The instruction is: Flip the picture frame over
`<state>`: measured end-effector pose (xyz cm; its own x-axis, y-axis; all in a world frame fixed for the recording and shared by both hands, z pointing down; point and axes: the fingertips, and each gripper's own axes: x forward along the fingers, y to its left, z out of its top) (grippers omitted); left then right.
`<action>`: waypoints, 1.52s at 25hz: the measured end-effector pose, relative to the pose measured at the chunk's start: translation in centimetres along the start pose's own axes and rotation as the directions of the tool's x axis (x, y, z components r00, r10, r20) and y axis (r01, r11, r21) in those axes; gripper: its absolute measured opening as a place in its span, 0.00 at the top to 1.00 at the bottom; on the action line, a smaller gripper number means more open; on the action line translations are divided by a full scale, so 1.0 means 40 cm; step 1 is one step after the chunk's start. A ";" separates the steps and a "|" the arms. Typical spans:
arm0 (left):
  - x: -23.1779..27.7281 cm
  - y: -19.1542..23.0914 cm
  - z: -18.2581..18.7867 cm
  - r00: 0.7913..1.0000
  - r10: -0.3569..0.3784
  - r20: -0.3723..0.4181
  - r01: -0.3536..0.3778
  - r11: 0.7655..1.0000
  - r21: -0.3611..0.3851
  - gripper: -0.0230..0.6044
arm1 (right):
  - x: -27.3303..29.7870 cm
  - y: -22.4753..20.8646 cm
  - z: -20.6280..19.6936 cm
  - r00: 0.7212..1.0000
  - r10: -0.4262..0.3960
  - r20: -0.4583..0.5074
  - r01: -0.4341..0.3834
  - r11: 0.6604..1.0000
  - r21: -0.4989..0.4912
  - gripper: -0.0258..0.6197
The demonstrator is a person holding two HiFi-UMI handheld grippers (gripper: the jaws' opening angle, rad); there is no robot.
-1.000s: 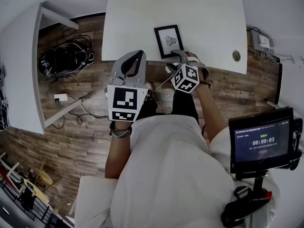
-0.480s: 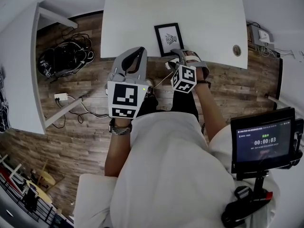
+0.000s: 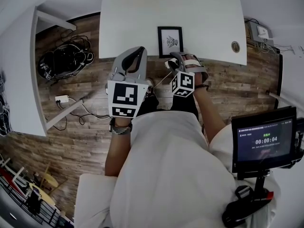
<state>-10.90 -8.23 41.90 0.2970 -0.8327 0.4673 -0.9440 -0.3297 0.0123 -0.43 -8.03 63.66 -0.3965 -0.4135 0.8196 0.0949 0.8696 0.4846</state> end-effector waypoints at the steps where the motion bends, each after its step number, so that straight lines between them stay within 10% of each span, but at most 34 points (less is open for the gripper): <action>1: 0.001 -0.001 0.000 1.000 -0.002 0.000 0.002 1.000 0.001 0.96 | 0.004 -0.003 -0.003 1.000 -0.011 -0.004 0.011 1.000 -0.004 0.66; 25: 0.033 -0.014 0.028 0.999 -0.036 0.004 0.036 0.999 0.029 0.96 | -0.049 -0.113 0.027 0.988 -0.143 0.050 0.142 0.990 0.026 0.83; 32: 0.048 -0.013 0.041 0.999 -0.047 0.007 0.047 0.998 0.039 0.96 | -0.084 -0.191 0.044 0.984 -0.144 0.104 0.116 0.965 0.235 0.83; 38: 0.063 -0.020 0.056 0.998 -0.061 0.011 0.060 0.997 0.053 0.96 | -0.113 -0.272 0.031 0.967 -0.197 0.159 0.097 0.869 0.485 0.83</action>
<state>-9.07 -11.08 41.09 0.3554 -0.8157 0.4563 -0.9154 -0.4025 -0.0066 -0.78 -15.29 54.29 -0.5477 -0.5285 0.6486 -0.3992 0.8464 0.3525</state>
